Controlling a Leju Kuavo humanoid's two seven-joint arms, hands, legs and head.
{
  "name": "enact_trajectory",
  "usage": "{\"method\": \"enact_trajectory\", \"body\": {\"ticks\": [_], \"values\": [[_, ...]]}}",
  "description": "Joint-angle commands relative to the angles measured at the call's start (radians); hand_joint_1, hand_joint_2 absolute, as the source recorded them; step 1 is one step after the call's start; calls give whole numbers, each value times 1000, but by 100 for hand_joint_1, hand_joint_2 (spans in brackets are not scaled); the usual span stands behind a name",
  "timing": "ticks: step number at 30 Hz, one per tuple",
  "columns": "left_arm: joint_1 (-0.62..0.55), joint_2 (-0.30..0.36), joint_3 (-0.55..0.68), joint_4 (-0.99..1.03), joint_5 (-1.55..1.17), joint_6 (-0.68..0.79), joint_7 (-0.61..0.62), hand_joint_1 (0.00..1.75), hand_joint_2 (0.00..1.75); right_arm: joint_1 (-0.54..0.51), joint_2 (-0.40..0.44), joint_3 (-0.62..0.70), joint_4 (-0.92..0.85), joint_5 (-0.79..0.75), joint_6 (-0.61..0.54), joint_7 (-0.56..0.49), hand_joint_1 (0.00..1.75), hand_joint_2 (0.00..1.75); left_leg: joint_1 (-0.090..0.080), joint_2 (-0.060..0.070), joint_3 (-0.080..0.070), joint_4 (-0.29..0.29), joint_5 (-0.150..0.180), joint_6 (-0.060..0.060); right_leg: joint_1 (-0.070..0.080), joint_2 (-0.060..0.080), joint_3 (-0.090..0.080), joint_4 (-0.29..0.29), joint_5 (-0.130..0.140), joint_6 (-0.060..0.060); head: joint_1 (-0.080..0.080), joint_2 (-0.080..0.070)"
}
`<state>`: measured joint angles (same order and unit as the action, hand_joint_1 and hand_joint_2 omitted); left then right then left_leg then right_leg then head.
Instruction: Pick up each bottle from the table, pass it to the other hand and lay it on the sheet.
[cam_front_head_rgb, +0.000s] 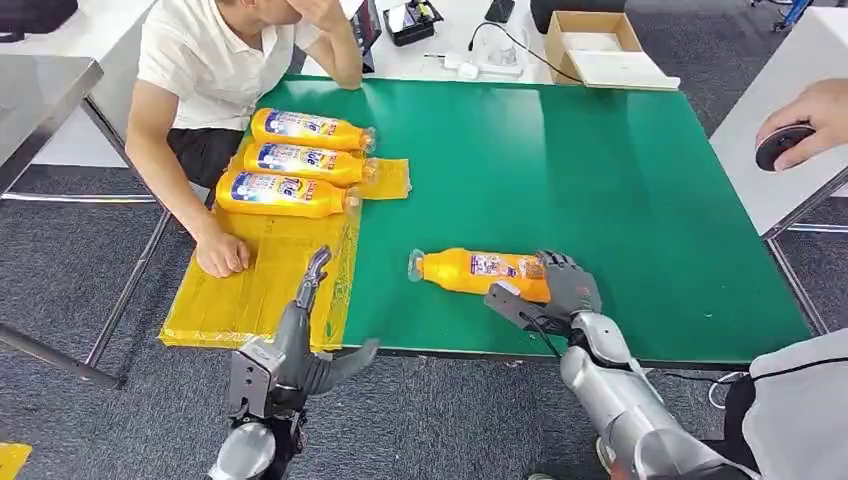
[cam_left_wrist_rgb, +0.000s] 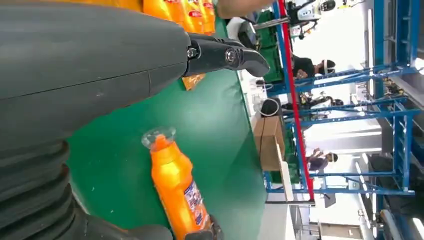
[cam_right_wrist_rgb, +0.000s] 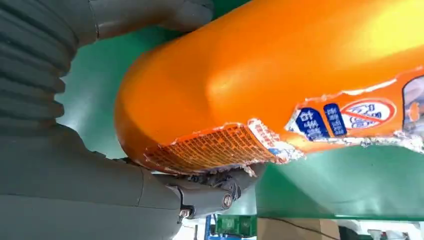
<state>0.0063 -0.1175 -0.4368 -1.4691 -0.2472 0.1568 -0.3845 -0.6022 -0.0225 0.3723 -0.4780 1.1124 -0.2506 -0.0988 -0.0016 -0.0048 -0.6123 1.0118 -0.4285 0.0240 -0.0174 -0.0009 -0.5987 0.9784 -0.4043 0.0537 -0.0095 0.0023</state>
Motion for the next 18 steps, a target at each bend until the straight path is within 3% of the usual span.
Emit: {"method": "enact_trajectory", "body": {"ticks": [1, 10, 13, 18], "values": [[-64, 20, -37, 91, 8, -7, -1, 0, 175, -16, 12, -15, 137, -16, 55, -5, 175, 175, 1, -2, 5, -2, 0, -1, 1, -2, 5, -2, -1, -2, 0, 0], [-73, 19, -47, 98, 12, -10, -1, 0, 175, 9, 29, -14, 145, -25, 70, -16, 175, 175, 1, -2, 10, -2, -1, -2, 1, -2, 10, -3, -1, -3, 0, 0], [-48, 9, -29, 82, 68, -4, 1, 0, 175, 63, 58, -184, 83, -271, 110, -257, 175, 175, 2, -2, 13, -3, -1, -3, 2, -3, 13, -3, -1, -4, 0, 0], [-35, 6, -22, 74, 97, -16, 10, 0, 175, 79, 65, -191, 69, -289, 101, -274, 175, 175, 1, 1, 11, -1, -1, -1, 2, 0, 10, -2, 0, -2, 0, 0]]}}
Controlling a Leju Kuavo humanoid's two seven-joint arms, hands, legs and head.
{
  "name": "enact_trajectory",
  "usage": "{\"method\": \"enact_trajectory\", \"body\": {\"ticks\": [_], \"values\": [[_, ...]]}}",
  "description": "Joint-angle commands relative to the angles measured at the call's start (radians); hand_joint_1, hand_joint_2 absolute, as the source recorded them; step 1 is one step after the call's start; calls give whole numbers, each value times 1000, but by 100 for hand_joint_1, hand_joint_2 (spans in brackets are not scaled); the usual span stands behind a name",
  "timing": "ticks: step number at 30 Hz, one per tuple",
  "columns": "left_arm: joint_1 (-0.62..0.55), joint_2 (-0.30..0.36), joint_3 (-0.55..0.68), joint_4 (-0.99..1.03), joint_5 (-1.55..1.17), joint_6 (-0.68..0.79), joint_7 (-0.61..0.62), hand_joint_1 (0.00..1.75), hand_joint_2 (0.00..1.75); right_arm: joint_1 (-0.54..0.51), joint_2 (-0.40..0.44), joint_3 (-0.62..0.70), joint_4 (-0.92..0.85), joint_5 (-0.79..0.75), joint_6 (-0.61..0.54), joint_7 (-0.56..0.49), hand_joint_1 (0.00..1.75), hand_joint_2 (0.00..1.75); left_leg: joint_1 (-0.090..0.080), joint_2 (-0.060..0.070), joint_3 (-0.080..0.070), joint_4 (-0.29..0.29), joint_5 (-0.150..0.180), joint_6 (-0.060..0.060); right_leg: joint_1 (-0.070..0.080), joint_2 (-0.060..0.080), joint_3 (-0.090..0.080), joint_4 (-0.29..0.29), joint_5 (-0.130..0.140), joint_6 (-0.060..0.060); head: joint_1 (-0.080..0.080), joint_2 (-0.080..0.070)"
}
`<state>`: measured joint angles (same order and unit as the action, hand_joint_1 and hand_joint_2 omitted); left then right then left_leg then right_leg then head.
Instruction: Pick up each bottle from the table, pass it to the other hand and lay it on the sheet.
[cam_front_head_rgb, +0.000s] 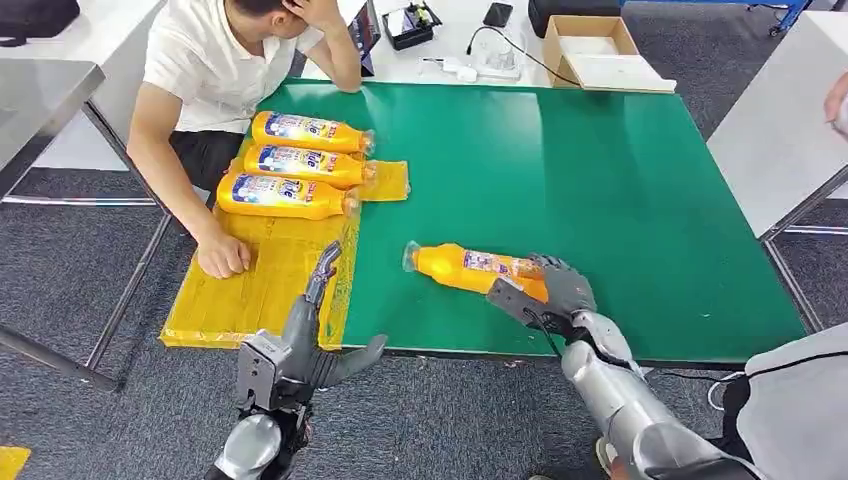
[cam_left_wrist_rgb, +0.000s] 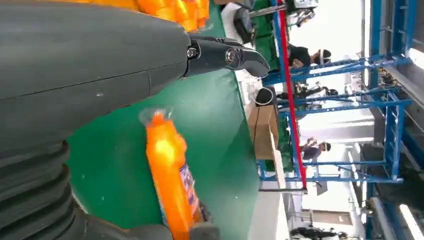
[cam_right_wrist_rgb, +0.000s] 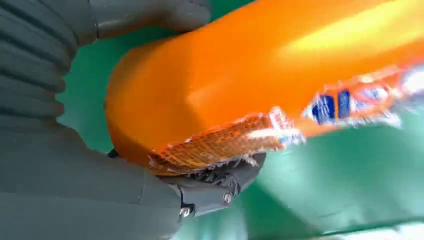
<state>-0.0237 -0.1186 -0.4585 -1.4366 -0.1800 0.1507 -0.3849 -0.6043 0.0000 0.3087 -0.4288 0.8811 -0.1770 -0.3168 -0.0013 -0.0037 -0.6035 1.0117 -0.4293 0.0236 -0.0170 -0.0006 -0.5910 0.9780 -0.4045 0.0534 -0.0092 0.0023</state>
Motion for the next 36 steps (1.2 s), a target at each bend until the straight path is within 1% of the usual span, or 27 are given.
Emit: {"method": "enact_trajectory", "body": {"ticks": [1, 3, 4, 5, 6, 7, 8, 9, 10, 13, 15, 18, 20, 21, 22, 24, 25, 26, 27, 28, 32, 34, 36], "values": [[-5, 7, -1, 41, 29, -10, 10, 0, 175, 79, 44, -127, 19, -58, 28, -56, 175, 175, 1, -1, 3, -2, 0, -2, 1, -1, 3, -1, -1, -2, 0, 0], [33, -37, 67, 25, 251, -85, 119, 0, 175, 112, 50, -123, -52, -91, -28, -109, 175, 175, 1, -1, 2, -1, 0, -1, 1, -1, 2, -1, 0, -1, 0, 0], [46, -40, 78, 25, 288, -50, 148, 0, 175, 140, 69, -140, -111, -165, 4, -160, 175, 175, 2, -2, 3, -2, 0, -2, 2, -2, 4, -2, -1, -2, 0, 0], [48, -36, 77, 28, 308, -32, 157, 0, 175, 164, 72, -133, -164, -200, 24, -179, 175, 175, 2, 0, 3, -1, -1, -1, 2, 0, 3, -2, 0, -2, 0, 0], [50, -34, 82, 39, 344, 1, 165, 0, 175, 214, 79, -118, -281, -266, 45, -193, 175, 175, 2, 0, 4, -2, -1, -2, 2, 0, 5, -2, -1, -3, 0, 0], [53, -35, 87, 46, 359, 21, 166, 0, 175, 243, 87, -117, -350, -310, 54, -200, 175, 175, 2, 1, 3, -2, -1, -1, 2, 1, 4, -2, 0, -2, 0, 0], [52, -27, 80, 50, 369, 32, 161, 0, 175, 277, 84, -91, -430, -332, 59, -176, 175, 175, 2, 1, 3, -2, -1, -2, 2, 1, 4, -2, -1, -3, 0, 0], [51, -25, 77, 52, 372, 35, 159, 0, 175, 285, 82, -80, -452, -337, 60, -160, 175, 175, 2, 1, 2, -2, -1, -2, 2, 1, 2, -1, -1, -3, 0, 0], [51, -25, 77, 52, 372, 35, 159, 0, 175, 285, 82, -80, -452, -337, 60, -160, 175, 175, 2, 1, 2, -2, -2, -2, 2, 0, 3, -1, -2, -3, 0, 0], [56, -31, 79, 48, 413, 54, 163, 0, 175, 319, 83, -56, -524, -389, 35, -175, 175, 175, 1, -1, 0, 0, -2, -2, 1, 0, 1, 1, -2, -3, -1, 0], [58, -18, 51, 35, 454, 31, 159, 0, 175, 346, 92, -17, -566, -427, 39, -179, 175, 175, 1, -1, -7, 0, -1, -1, 1, 0, -5, 1, -1, -1, -1, 0], [48, -3, 8, 35, 454, 27, 156, 0, 175, 353, 114, 10, -555, -489, 22, -189, 175, 175, 1, -1, -4, 0, -2, -1, 1, 0, -2, 0, -3, -2, 0, 0], [45, -2, -11, 40, 442, 30, 153, 0, 175, 363, 140, 27, -541, -503, 16, -193, 175, 175, 1, 0, -8, 0, -1, -1, 0, 1, -6, 1, -1, -1, 0, 0], [43, 1, -22, 42, 438, 28, 151, 0, 175, 365, 150, 42, -521, -517, 28, -196, 175, 175, 1, 1, -5, 0, -2, -2, 1, 1, -4, 0, -2, -2, 0, 0], [41, 5, -33, 41, 436, 27, 149, 0, 175, 366, 157, 67, -490, -518, 24, -201, 175, 175, 1, -1, -7, -1, -1, -1, 0, 0, -5, 0, -1, -2, 0, 0], [40, 12, -48, 31, 422, 19, 134, 0, 175, 361, 163, 102, -443, -529, 21, -210, 175, 175, 1, -1, -7, -1, -1, -1, 1, 0, -6, 0, -1, -2, 0, 0], [42, 15, -50, 26, 419, 15, 130, 0, 175, 358, 164, 111, -432, -531, 22, -213, 175, 175, 2, -1, -2, -1, -3, -3, 2, 0, -1, 0, -3, -4, 0, 0], [41, 17, -54, 20, 416, 10, 127, 0, 175, 357, 167, 115, -425, -534, 23, -214, 175, 175, 1, 0, -6, -1, -1, -2, 1, 1, -5, 0, -1, -2, 0, 0], [41, 16, -54, 19, 416, 10, 127, 0, 175, 358, 169, 117, -423, -534, 23, -214, 175, 175, 1, 0, -4, -1, -2, -2, 1, 1, -3, 0, -2, -3, 0, 0], [40, 16, -54, 17, 416, 10, 127, 0, 175, 356, 169, 116, -423, -535, 24, -213, 175, 175, 1, 0, -5, -1, -1, -2, 1, 1, -4, 0, -2, -3, -1, 0], [36, 19, -65, 3, 451, -59, 137, 0, 175, 310, 170, 171, -363, -516, 51, -204, 175, 175, 1, 0, -7, -1, -1, -1, 1, 1, -6, 0, -1, -2, 0, 0], [30, 15, -70, -1, 464, -94, 140, 0, 175, 289, 185, 195, -336, -510, 60, -207, 175, 175, 1, 1, -6, 0, -2, -2, 1, 2, -5, 0, -1, -2, 0, 0], [23, 10, -70, 2, 472, -112, 142, 0, 175, 275, 199, 232, -326, -487, 58, -221, 175, 175, 0, 1, -9, -1, 0, -1, 0, 1, -8, 1, 0, -1, 0, 0]]}}
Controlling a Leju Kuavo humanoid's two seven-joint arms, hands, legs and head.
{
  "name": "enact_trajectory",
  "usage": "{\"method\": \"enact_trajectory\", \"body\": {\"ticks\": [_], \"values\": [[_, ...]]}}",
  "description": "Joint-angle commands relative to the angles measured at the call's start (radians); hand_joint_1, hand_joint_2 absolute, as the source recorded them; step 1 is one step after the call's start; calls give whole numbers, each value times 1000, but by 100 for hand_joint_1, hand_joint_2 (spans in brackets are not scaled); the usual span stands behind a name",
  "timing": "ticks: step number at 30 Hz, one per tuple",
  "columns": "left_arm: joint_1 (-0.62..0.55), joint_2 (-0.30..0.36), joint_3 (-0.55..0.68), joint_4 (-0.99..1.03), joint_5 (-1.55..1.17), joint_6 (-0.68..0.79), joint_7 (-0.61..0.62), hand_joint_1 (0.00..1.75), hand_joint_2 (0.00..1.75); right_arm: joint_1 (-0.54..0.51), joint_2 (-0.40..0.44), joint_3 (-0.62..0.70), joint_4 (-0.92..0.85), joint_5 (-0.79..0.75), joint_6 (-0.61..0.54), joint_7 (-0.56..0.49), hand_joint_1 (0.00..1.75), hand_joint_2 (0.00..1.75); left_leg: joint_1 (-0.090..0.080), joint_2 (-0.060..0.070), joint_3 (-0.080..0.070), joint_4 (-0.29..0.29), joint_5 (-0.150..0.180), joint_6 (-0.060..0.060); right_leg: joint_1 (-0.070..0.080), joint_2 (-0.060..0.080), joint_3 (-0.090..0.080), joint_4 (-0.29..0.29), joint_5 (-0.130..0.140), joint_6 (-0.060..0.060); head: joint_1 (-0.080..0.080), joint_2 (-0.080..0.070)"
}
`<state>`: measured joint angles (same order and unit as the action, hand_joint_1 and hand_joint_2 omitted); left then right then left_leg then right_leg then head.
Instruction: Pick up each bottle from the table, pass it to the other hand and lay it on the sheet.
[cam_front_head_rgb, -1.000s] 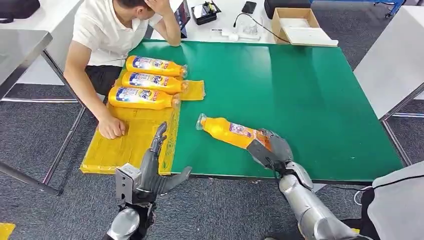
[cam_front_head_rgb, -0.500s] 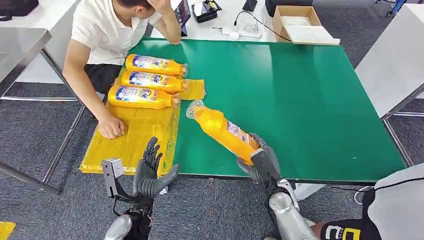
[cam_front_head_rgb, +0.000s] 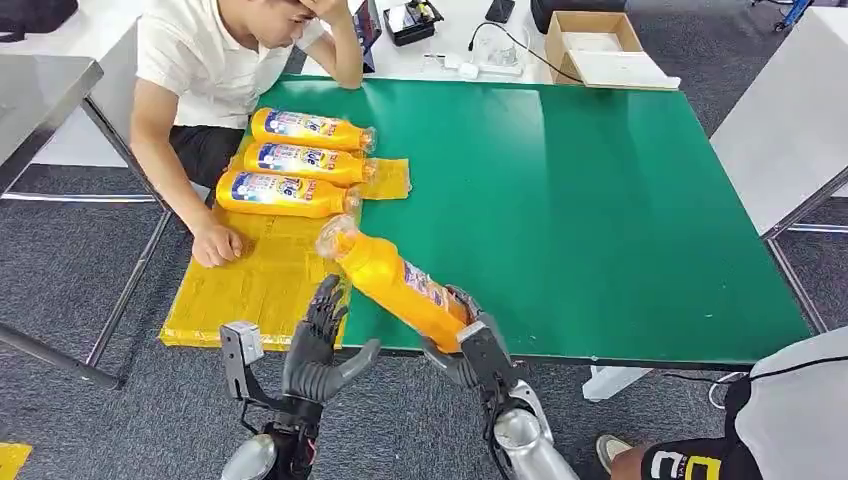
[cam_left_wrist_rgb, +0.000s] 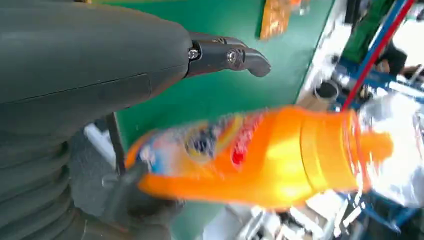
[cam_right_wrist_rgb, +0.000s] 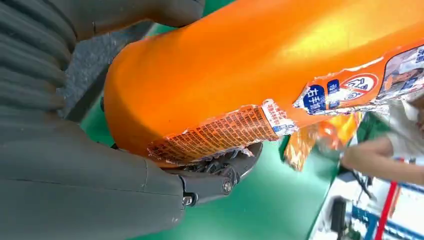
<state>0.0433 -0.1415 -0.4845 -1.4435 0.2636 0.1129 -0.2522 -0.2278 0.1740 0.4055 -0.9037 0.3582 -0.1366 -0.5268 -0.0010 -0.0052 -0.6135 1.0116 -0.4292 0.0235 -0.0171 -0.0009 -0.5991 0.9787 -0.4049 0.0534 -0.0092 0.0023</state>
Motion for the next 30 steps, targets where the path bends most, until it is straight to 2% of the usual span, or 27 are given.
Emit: {"method": "enact_trajectory", "body": {"ticks": [1, 3, 4, 9, 11, 12, 15, 16, 17, 19, 20, 25, 26, 27, 28, 29, 30], "values": [[-46, 29, -40, 12, 47, -90, 16, 0, 175, -103, 29, 152, 147, 39, 22, -24, 175, 175, 0, 3, 4, 0, -1, -1, 1, 2, 3, 0, -1, -2, 0, 0], [-55, 17, -25, 29, 125, -132, 42, 0, 175, -102, 29, 184, 138, 34, 44, -65, 175, 175, 0, 1, 2, -1, 0, -1, 0, 1, 1, 0, 0, -1, 0, 0], [-61, 14, -23, 35, 171, -160, 58, 0, 175, -99, 28, 200, 135, 36, 48, -87, 175, 175, 1, 2, 7, -1, -3, -3, 2, 1, 6, 0, -2, -4, 0, 0], [-79, 13, -24, 47, 228, -184, 62, 0, 175, -87, 36, 236, 133, 19, 76, -147, 175, 175, 0, 0, 2, -1, 0, -1, 1, -1, 2, -1, -1, -1, 0, 0], [-86, 10, -25, 55, 241, -186, 68, 0, 175, -86, 39, 246, 137, 18, 81, -151, 175, 175, 1, 0, 7, -1, -2, -2, 2, 0, 6, -1, -2, -3, 0, 0], [-92, 9, -27, 60, 253, -186, 69, 0, 175, -91, 39, 257, 147, 18, 88, -152, 175, 175, 1, 0, 2, -1, 0, -1, 1, 0, 2, -1, 0, -1, 0, 0], [-99, 3, -29, 59, 253, -181, 56, 0, 175, -98, 43, 264, 163, 17, 89, -150, 175, 175, 0, 0, 2, -1, 0, -1, 0, -1, 2, 0, -1, -1, -1, 0], [-99, 3, -29, 59, 253, -181, 56, 0, 175, -98, 43, 264, 163, 17, 89, -150, 175, 175, 1, 0, 7, 0, -2, -2, 1, -1, 6, 0, -3, -3, 0, 0], [-99, 3, -29, 59, 253, -181, 56, 0, 175, -98, 43, 264, 163, 17, 89, -150, 175, 175, 1, -1, 2, 0, 0, -1, 1, -1, 2, -1, -1, -2, 0, 0], [-99, 3, -29, 59, 253, -181, 56, 0, 175, -98, 43, 264, 163, 17, 89, -150, 175, 175, 1, 0, 7, 0, -2, -2, 2, 0, 7, -1, -2, -4, 0, 0], [-99, 3, -29, 59, 253, -181, 56, 0, 175, -98, 43, 264, 163, 17, 89, -150, 175, 175, 1, -1, 3, 0, -1, -1, 1, -1, 3, -1, -1, -2, 0, 0], [-105, -10, -24, 21, 222, -157, -17, 2, 175, -117, 61, 281, 219, 4, 108, -140, 175, 175, 1, 0, 4, 0, -2, -2, 1, -1, 4, 0, -2, -2, 0, 0], [-106, -11, -23, 11, 206, -150, -34, 131, 175, -120, 61, 283, 228, 0, 113, -133, 175, 175, 2, 0, 6, 0, -3, -2, 2, -1, 6, 0, -3, -4, 0, 0], [-105, -14, -20, 1, 193, -144, -48, 175, 175, -122, 59, 285, 235, -2, 112, -128, 175, 175, 1, -1, 2, 0, 0, -1, 1, -1, 1, 0, -1, -1, 0, 0], [-101, -16, -17, -9, 184, -140, -56, 175, 175, -124, 57, 285, 244, -6, 115, -123, 168, 175, 1, -1, 4, 0, -1, -2, 1, -1, 3, 0, -2, -2, 0, 0], [-99, -16, -16, -13, 178, -138, -62, 175, 175, -123, 56, 282, 247, -11, 119, -118, 152, 175, 1, -1, 3, 0, -1, -1, 1, -2, 3, 0, -2, -2, 0, 0], [-93, -15, -16, -23, 167, -139, -74, 175, 175, -121, 53, 278, 250, -18, 126, -109, 115, 175, 1, -1, 1, 0, 0, -1, 1, -1, 1, 0, -1, -1, 0, 0]]}}
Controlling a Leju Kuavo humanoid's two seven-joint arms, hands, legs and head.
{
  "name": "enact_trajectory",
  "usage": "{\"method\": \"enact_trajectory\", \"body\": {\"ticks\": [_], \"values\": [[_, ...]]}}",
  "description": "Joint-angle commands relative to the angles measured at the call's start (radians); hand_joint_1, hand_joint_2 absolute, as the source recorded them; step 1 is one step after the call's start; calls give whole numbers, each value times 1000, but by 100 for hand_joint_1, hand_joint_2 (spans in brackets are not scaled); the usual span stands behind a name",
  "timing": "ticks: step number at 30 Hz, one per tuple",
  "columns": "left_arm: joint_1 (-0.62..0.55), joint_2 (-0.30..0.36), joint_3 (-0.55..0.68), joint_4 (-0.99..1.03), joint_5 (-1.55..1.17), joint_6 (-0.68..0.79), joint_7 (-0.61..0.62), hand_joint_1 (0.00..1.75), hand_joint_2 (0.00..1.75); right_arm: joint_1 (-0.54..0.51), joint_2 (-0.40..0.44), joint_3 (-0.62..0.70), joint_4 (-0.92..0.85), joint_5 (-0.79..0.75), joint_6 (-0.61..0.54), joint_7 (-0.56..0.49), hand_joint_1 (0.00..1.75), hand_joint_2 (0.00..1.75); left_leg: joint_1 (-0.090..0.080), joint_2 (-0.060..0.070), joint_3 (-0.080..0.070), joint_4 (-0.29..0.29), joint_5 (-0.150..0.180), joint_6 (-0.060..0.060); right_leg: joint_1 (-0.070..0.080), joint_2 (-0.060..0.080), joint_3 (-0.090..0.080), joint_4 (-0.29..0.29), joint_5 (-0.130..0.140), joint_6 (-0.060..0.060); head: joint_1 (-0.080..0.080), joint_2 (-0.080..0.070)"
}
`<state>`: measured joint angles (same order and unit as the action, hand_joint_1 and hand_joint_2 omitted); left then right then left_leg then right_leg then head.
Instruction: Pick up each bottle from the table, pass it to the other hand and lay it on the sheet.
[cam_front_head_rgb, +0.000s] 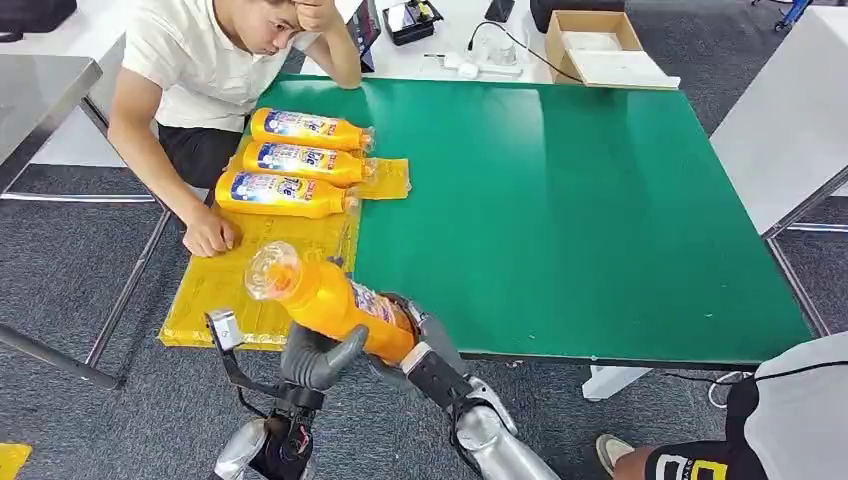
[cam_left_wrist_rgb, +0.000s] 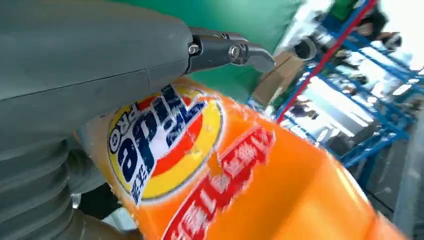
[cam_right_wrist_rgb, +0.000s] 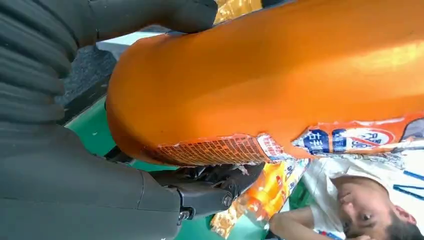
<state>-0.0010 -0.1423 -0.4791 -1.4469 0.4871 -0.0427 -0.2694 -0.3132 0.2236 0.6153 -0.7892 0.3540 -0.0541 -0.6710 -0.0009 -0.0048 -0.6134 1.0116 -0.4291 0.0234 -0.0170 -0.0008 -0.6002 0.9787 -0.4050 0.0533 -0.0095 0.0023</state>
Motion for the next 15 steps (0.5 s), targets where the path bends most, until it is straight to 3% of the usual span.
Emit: {"method": "enact_trajectory", "body": {"ticks": [1, 2, 3, 5, 15], "values": [[-45, -8, -25, -26, -61, 13, -53, 175, 175, -31, -1, 67, 132, -16, 45, 37, 19, 175, 2, -2, 6, 1, -3, -2, 2, -2, 8, 0, -3, -3, 0, 0], [-43, -7, -25, -25, -61, 13, -53, 175, 175, -30, -3, 67, 132, -16, 45, 36, 19, 175, 1, -2, 3, 0, -1, -1, 1, -2, 4, 0, -1, -2, 0, 0], [-40, -3, -27, -28, -63, 10, -53, 171, 175, -28, -5, 66, 130, -17, 45, 36, 3, 175, 1, -1, 2, 0, -1, -1, 1, -2, 2, 0, -1, -1, 0, 0], [-40, 0, -30, -25, -82, 10, -60, 175, 175, -17, -13, 56, 115, -24, 42, 39, 0, 175, 1, -2, 4, -1, -1, -1, 1, -2, 5, -1, -2, -2, 0, 0], [-49, 12, 13, -14, -177, 103, -76, 175, 175, 24, -45, 17, 24, -31, -9, 54, 0, 175, 0, -2, 2, -1, 0, -1, 1, -2, 2, -1, -1, -1, 0, 0]]}}
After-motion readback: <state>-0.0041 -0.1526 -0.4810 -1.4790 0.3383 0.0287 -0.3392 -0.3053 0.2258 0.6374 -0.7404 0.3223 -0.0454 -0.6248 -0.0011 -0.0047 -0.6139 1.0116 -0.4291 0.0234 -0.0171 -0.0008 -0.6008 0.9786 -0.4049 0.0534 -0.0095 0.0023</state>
